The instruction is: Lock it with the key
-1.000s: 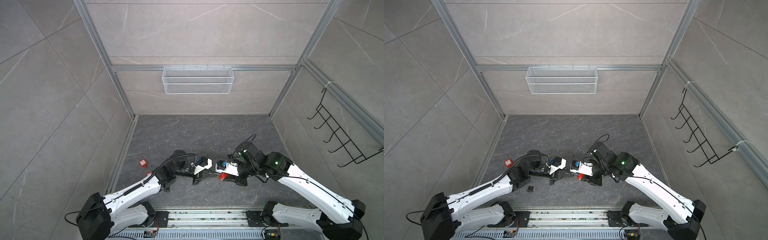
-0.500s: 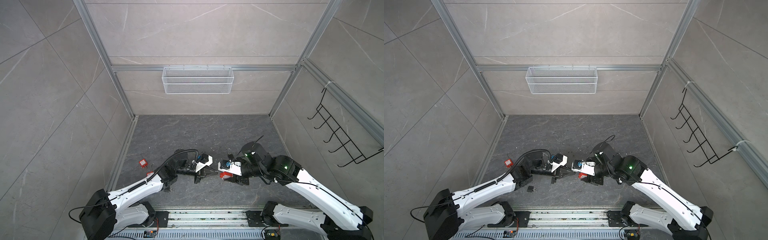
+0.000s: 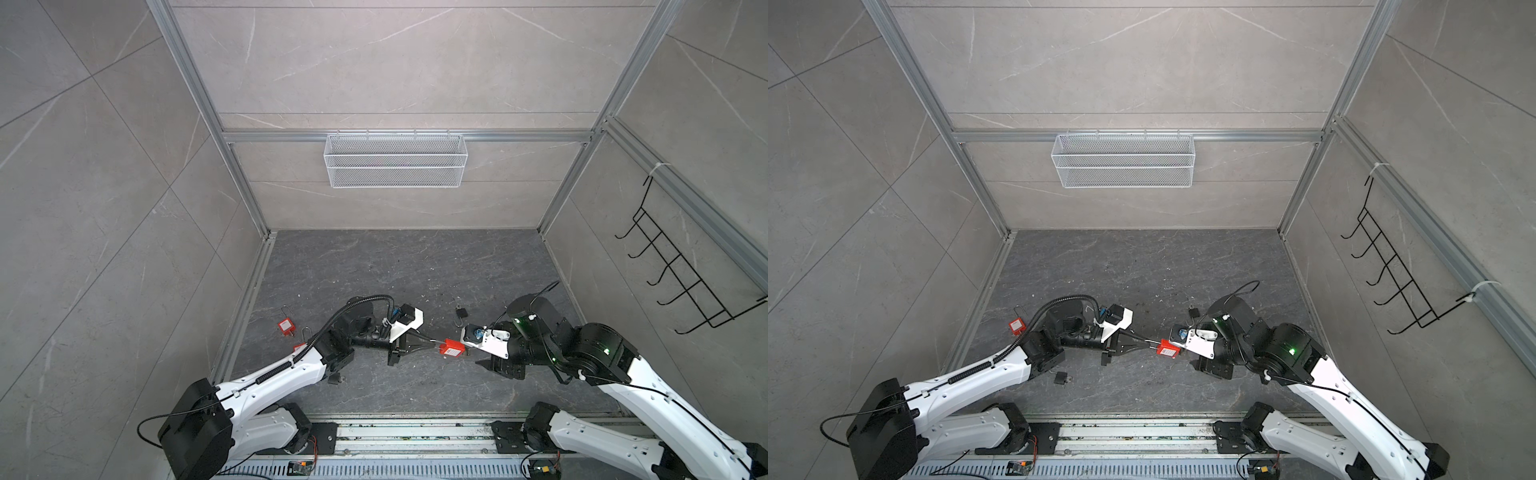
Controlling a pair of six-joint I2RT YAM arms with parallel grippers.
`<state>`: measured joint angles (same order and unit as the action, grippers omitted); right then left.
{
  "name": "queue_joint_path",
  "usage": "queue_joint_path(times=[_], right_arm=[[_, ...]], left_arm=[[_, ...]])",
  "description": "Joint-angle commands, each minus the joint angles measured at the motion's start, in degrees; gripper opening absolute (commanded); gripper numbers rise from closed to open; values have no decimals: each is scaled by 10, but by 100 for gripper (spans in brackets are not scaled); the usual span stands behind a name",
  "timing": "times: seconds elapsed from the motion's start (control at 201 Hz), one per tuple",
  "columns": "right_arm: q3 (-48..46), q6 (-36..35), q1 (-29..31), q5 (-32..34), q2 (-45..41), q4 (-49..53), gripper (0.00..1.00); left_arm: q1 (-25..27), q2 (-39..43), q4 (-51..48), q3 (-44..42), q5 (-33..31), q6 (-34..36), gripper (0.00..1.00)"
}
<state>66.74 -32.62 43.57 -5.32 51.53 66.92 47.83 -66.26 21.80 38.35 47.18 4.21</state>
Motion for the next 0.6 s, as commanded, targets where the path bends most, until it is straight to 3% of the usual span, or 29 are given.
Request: queue_joint_path(times=[0.0, 0.129, 0.344, 0.468, 0.592], right_arm=[[-12, -7, -29, -15, 2, 6, 59], [-4, -18, -65, -86, 27, 5, 57], [6, -29, -70, -175, 76, 15, 53], [10, -40, -70, -174, 93, 10, 50], [-10, -38, -70, -122, 89, -48, 44]], left_arm=[[-2, 2, 57, 26, 34, -17, 0], [-1, -2, 62, 26, 38, -21, 0], [-1, -4, 71, 27, 40, -25, 0], [-1, -4, 71, 28, 41, -26, 0], [1, -7, 76, 27, 42, -32, 0]])
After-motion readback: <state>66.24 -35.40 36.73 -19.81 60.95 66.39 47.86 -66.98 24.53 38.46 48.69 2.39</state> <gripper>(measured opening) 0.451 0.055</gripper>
